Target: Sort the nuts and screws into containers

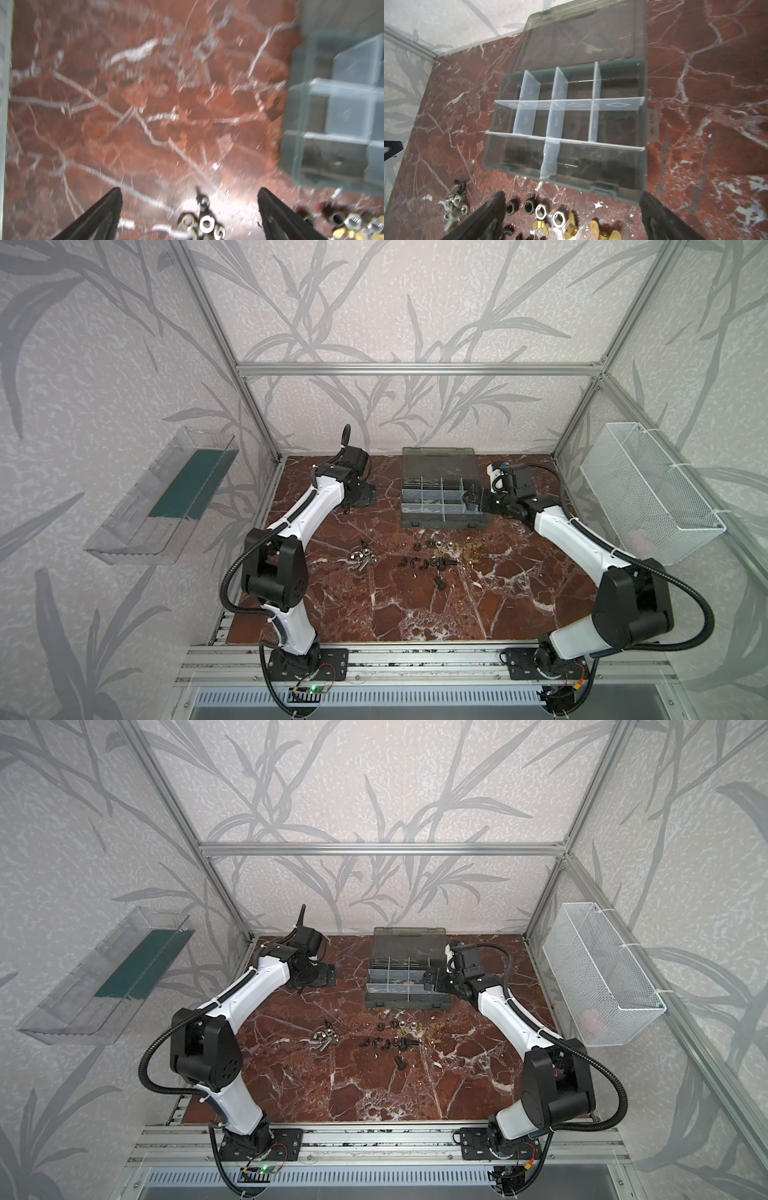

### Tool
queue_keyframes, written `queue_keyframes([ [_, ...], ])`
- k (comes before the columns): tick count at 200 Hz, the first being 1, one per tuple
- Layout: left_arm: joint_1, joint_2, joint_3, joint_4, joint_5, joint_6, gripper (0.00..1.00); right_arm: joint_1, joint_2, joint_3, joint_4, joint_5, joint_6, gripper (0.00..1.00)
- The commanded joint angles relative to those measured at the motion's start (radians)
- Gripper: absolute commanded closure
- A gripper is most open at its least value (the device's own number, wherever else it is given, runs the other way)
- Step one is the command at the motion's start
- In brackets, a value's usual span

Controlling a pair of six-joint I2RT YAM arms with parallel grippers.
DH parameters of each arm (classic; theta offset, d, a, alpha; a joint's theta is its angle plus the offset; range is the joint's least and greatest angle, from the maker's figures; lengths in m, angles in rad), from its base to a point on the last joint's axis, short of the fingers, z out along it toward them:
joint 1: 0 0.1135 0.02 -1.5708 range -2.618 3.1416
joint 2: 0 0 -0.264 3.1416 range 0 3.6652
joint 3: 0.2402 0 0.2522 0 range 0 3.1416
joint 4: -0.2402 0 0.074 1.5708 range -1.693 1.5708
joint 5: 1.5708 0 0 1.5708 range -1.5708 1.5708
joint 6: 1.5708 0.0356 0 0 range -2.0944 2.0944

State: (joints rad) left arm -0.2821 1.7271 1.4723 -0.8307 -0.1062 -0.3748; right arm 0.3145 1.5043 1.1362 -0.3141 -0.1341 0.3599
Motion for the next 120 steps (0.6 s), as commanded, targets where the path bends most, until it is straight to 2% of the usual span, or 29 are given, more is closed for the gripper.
queue_keyframes([
  [1, 0.008, -0.103, -0.081, -0.011, 0.027, -0.122, 0.0, 0.091, -0.042, 0.028, -0.045, 0.115, -0.05, 0.01],
  [22, 0.02, -0.169, -0.196, 0.06, 0.182, -0.182, 0.0, 0.181, -0.033, 0.028, -0.05, 0.152, -0.057, 0.01],
  [49, -0.005, -0.244, -0.339, 0.139, 0.234, -0.266, 0.01, 0.24, -0.022, 0.02, -0.052, 0.148, -0.047, 0.01],
  [76, -0.005, -0.287, -0.467, 0.254, 0.28, -0.316, 0.05, 0.298, -0.025, 0.005, -0.047, 0.179, -0.063, 0.01],
  [104, 0.005, -0.25, -0.477, 0.311, 0.307, -0.304, 0.11, 0.338, -0.046, 0.007, -0.075, 0.218, -0.091, 0.01],
  [120, 0.023, -0.203, -0.445, 0.325, 0.339, -0.281, 0.18, 0.351, -0.063, -0.01, -0.073, 0.218, -0.093, 0.01],
])
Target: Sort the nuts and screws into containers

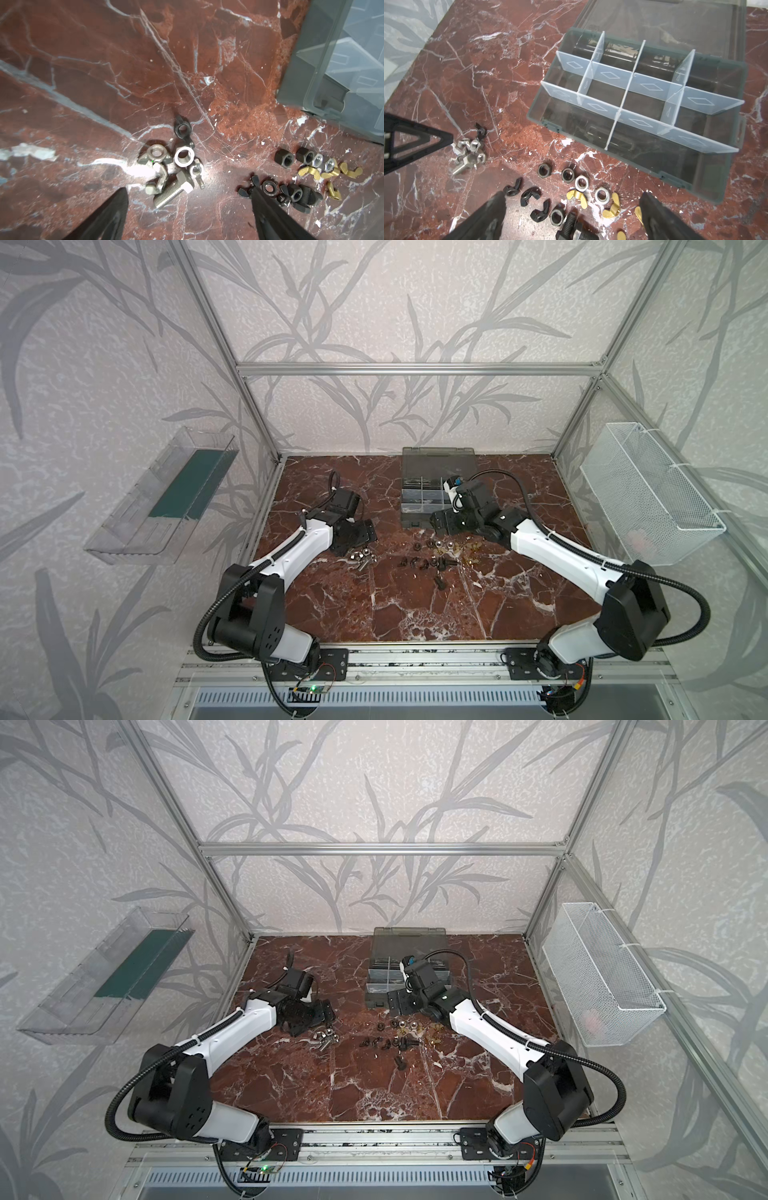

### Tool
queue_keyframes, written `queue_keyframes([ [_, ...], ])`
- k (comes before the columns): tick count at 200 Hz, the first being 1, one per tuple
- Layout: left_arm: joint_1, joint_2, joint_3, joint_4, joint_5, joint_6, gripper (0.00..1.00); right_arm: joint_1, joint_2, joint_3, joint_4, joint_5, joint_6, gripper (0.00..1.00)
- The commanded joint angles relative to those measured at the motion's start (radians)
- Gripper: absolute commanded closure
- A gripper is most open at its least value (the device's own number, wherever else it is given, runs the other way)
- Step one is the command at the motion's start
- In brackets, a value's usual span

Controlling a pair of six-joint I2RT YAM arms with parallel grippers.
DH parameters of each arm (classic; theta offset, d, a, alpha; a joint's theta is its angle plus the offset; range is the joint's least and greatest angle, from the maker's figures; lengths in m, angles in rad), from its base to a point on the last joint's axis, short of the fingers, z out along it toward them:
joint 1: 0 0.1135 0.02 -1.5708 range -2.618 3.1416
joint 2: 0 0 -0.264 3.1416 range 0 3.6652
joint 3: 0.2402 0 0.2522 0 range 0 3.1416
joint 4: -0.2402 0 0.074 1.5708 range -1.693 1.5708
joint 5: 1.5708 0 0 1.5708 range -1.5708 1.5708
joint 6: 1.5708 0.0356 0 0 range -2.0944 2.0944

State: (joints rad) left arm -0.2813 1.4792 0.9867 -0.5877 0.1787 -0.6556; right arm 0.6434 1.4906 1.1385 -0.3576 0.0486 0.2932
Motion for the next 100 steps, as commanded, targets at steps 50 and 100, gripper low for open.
queue_keyframes([
  [50, 0.103, 0.173, 0.118, 0.078, 0.121, 0.066, 0.36, 0.1, -0.052, -0.041, 0.018, 0.119, -0.064, 0.01],
  [100, 0.11, 0.232, 0.17, 0.036, 0.173, 0.093, 0.48, 0.174, 0.036, 0.038, 0.019, 0.166, -0.135, 0.01],
])
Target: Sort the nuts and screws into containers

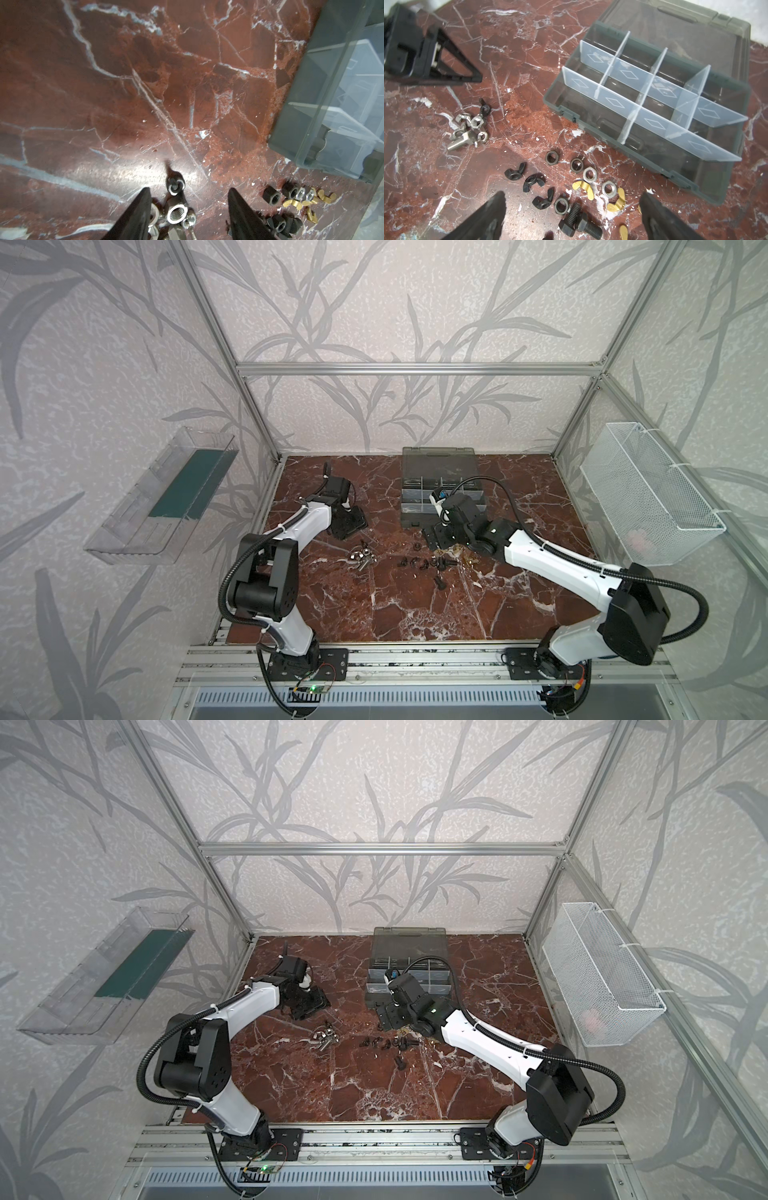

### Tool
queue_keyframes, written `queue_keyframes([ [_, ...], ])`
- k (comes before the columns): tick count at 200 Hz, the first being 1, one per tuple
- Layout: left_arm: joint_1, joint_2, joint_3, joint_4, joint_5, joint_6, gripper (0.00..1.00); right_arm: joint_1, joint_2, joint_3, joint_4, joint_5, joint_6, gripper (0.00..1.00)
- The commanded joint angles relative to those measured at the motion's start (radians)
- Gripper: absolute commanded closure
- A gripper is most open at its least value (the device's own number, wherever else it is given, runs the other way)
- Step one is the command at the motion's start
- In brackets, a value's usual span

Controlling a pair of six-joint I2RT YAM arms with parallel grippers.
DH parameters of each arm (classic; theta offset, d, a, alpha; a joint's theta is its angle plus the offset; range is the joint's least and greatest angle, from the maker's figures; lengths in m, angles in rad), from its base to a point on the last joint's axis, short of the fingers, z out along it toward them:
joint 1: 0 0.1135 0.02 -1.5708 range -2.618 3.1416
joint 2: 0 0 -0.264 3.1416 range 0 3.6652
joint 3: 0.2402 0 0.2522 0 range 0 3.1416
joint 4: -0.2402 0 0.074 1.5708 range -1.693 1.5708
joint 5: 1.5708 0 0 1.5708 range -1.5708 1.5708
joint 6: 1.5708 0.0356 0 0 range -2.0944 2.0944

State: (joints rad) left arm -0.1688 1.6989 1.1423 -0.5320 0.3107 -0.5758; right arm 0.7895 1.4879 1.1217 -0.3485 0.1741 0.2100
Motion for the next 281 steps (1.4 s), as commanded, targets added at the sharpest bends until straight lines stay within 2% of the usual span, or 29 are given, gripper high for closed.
queue_keyframes([
  [1, -0.003, 0.012, 0.013, -0.018, 0.041, 0.011, 0.48, 0.03, 0.04, 0.057, 0.01, 0.04, -0.054, 0.01],
  [22, -0.003, 0.016, -0.023, 0.02, 0.04, -0.023, 0.51, 0.047, 0.06, 0.083, -0.009, 0.041, -0.087, 0.01],
  [44, -0.01, 0.024, -0.048, 0.044, 0.048, -0.052, 0.54, 0.048, 0.056, 0.078, -0.032, 0.032, -0.068, 0.01],
  [72, -0.033, 0.028, -0.047, 0.012, -0.001, -0.031, 0.55, 0.048, 0.04, 0.027, -0.023, 0.02, -0.045, 0.01],
  [117, -0.051, 0.054, -0.06, -0.025, -0.02, 0.004, 0.58, 0.047, 0.003, -0.022, -0.027, 0.044, -0.044, 0.01],
  [156, -0.049, 0.101, -0.017, -0.072, -0.075, 0.051, 0.61, 0.047, -0.018, -0.045, -0.016, 0.052, -0.034, 0.01],
  [189, -0.049, 0.109, -0.01, -0.073, -0.073, 0.056, 0.63, 0.047, -0.005, -0.044, -0.013, 0.053, -0.025, 0.01],
  [281, -0.052, 0.139, 0.04, -0.087, -0.096, 0.064, 0.78, 0.046, -0.023, -0.055, -0.027, 0.054, -0.031, 0.01],
])
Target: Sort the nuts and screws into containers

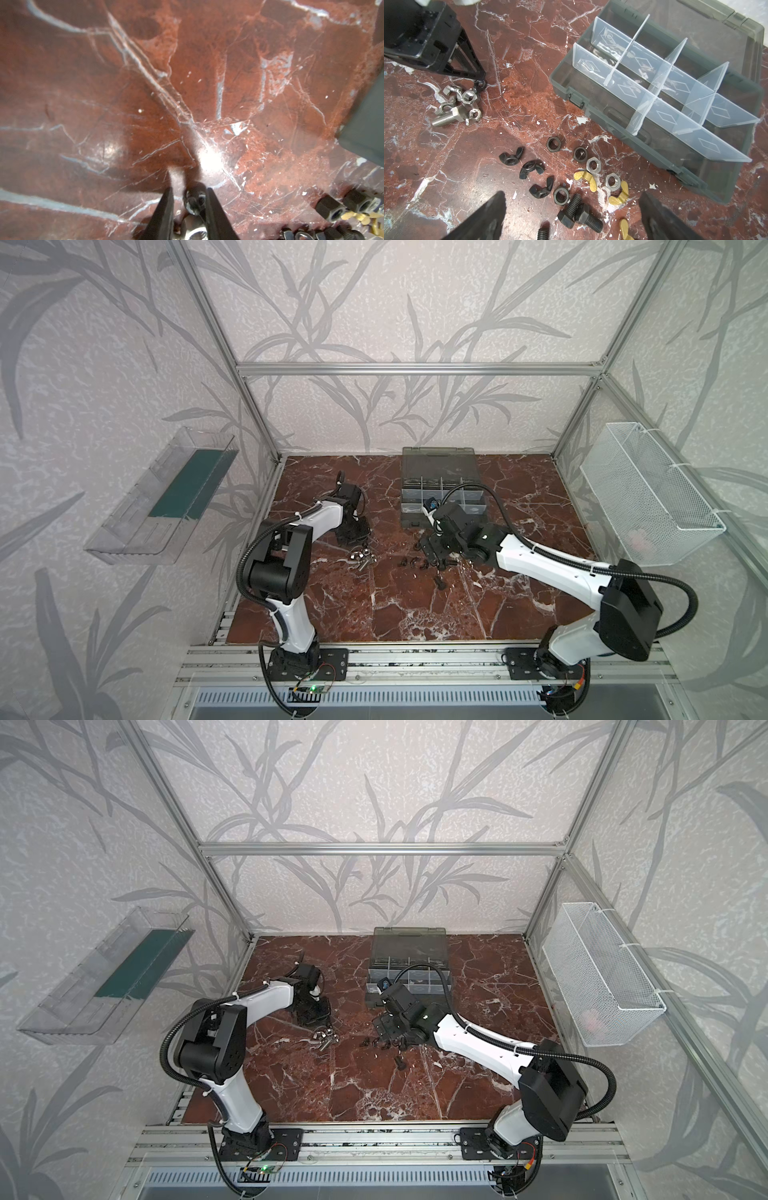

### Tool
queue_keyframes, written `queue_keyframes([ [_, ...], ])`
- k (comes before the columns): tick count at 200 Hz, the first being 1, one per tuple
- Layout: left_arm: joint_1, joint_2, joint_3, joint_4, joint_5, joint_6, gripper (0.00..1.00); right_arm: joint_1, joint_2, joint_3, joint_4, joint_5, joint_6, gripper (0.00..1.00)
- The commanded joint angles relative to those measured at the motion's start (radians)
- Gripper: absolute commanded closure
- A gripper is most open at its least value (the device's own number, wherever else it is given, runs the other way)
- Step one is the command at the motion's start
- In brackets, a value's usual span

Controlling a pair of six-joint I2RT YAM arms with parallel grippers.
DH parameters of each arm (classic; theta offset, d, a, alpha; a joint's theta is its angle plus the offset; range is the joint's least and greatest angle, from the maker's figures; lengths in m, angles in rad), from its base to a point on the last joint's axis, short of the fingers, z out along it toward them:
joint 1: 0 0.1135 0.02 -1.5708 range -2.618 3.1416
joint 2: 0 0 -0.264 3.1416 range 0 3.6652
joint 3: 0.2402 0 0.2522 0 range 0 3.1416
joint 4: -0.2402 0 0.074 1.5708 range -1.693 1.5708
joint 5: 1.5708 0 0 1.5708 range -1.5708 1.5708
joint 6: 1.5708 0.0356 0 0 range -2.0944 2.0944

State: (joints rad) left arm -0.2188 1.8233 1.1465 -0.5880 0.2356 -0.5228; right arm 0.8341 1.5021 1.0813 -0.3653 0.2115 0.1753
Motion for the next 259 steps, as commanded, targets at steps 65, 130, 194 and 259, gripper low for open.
queue_keyframes([
  [65, -0.022, 0.049, 0.092, -0.08, -0.036, 0.035, 0.88, 0.002, -0.052, -0.011, -0.018, 0.022, -0.009, 0.01],
  [130, -0.038, 0.07, 0.102, -0.109, -0.066, 0.054, 0.88, 0.002, -0.062, -0.027, -0.008, 0.005, 0.006, 0.01],
  [194, -0.058, 0.078, 0.12, -0.131, -0.112, 0.07, 0.99, 0.002, -0.066, -0.032, -0.006, 0.005, 0.01, 0.01],
  [259, -0.068, 0.075, 0.212, -0.156, -0.11, 0.105, 1.0, -0.002, -0.086, -0.032, -0.015, 0.033, 0.03, 0.01],
])
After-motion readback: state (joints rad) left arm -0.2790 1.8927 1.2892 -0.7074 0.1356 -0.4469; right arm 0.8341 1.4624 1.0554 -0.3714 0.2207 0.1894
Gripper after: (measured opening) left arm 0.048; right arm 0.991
